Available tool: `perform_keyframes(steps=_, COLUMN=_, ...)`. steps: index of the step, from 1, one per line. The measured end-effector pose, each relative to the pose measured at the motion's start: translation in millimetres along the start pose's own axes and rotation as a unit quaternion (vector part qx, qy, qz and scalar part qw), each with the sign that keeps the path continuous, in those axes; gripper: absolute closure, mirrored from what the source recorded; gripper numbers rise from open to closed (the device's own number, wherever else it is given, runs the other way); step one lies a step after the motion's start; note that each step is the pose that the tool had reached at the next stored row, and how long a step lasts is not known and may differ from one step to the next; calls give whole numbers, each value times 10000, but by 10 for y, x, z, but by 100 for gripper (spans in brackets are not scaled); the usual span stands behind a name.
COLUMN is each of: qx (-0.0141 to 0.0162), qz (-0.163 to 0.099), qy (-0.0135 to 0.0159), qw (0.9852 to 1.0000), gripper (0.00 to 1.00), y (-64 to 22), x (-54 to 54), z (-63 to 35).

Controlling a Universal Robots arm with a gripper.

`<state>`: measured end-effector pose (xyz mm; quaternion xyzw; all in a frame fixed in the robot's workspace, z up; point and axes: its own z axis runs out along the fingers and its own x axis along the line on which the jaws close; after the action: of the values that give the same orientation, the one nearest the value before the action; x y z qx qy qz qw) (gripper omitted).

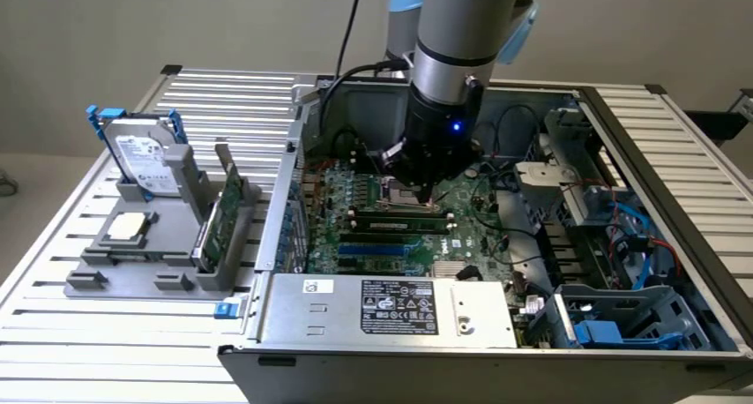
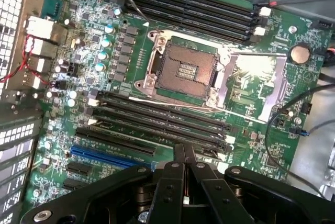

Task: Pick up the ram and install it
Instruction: 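Press down the ram until it locks into place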

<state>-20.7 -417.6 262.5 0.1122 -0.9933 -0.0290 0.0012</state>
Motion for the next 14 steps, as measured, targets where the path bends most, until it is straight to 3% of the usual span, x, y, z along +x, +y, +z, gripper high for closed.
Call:
perform_keyframes(steps=6, qx=3, qz=496, qy=-29, qw=9988, gripper=89, y=0, x=0, z=6)
perform_keyframes(steps=14, qx=4, qz=1114, qy=-64, qw=9938, gripper=89, y=-1, x=1, z=8)
